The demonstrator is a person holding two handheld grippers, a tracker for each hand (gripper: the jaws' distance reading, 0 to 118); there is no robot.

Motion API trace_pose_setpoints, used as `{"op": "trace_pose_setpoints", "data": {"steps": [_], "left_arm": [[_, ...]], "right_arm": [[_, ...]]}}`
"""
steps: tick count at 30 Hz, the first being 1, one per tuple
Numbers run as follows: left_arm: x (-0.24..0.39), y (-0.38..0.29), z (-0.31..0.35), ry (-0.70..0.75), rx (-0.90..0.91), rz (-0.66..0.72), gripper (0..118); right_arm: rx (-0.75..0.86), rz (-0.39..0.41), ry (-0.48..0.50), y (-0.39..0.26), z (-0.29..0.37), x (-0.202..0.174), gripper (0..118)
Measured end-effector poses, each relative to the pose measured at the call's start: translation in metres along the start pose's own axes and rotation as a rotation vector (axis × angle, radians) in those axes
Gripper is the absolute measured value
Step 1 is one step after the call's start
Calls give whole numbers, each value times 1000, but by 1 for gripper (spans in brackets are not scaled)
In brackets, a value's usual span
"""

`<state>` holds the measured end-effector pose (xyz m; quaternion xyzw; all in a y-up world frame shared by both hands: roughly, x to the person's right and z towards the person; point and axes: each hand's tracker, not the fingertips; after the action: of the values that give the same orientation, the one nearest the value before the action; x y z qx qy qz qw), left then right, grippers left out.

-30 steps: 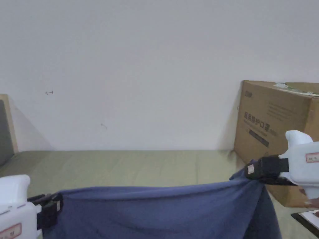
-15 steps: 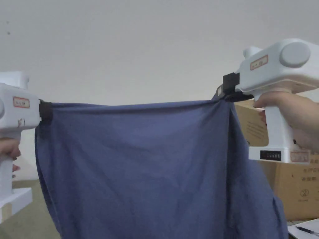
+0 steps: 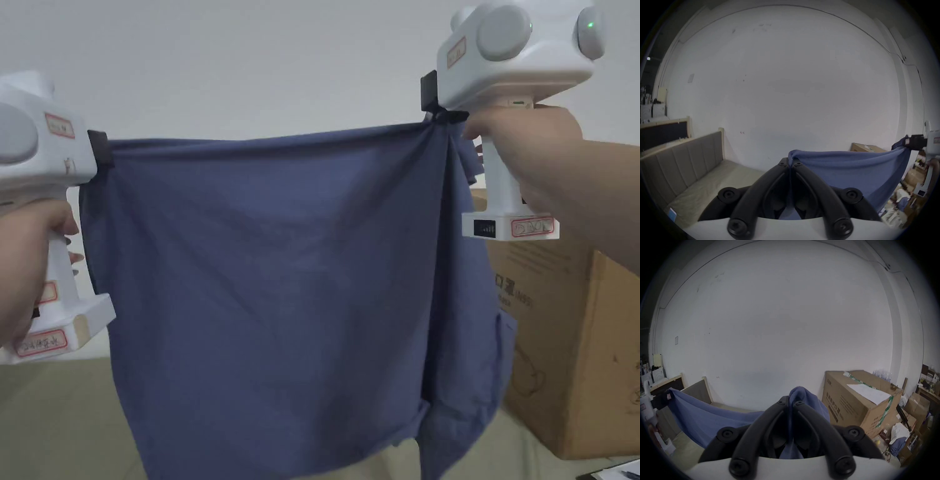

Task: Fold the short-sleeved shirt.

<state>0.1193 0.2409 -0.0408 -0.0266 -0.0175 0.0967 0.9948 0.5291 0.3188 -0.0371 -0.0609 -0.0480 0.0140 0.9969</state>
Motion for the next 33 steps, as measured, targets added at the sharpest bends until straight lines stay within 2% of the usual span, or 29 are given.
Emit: {"op": "trace_pose_setpoints", "data": {"steps": [2,4,7,9,12,14,16,19,23,25,26,28,30,33], "left_arm": [[3,-10,-9,29,23,-47,0],[-1,-30,-14,22,21,-36,0],[-11,-74,-25,40,-110,-54,0],[-18,-127,-25,64,-228,-82,0],[-34,-229,-12,3,-435,-95,0],[-40,-290,6,14,-580,-105,0],[-50,-342,35,9,-656,-64,0],[-65,-392,85,-23,-750,-53,0],[-78,-403,160,-74,-789,-114,0],[-87,-386,199,-106,-756,-109,0],[-91,-374,218,-113,-733,-106,0],[-98,-352,254,-98,-668,-93,0],[-99,-329,285,-76,-622,-19,0],[-97,-315,298,-86,-661,17,0]], "right_arm": [[44,11,-3,-18,-9,-7,4],[48,33,2,-46,-20,-12,4],[-8,30,-6,-110,-36,-16,4],[-121,-56,65,-173,-45,-16,4],[-294,-106,78,-296,-45,-18,4],[-437,-119,75,-371,-35,-19,4],[-560,-106,59,-434,-11,-20,4],[-673,-216,106,-496,48,-12,4],[-666,-171,157,-506,129,5,4],[-627,-186,167,-492,170,16,4],[-625,-195,203,-481,189,22,4],[-609,-171,221,-461,223,28,4],[-594,-148,230,-443,256,30,4],[-586,-141,255,-428,286,26,4]]}}
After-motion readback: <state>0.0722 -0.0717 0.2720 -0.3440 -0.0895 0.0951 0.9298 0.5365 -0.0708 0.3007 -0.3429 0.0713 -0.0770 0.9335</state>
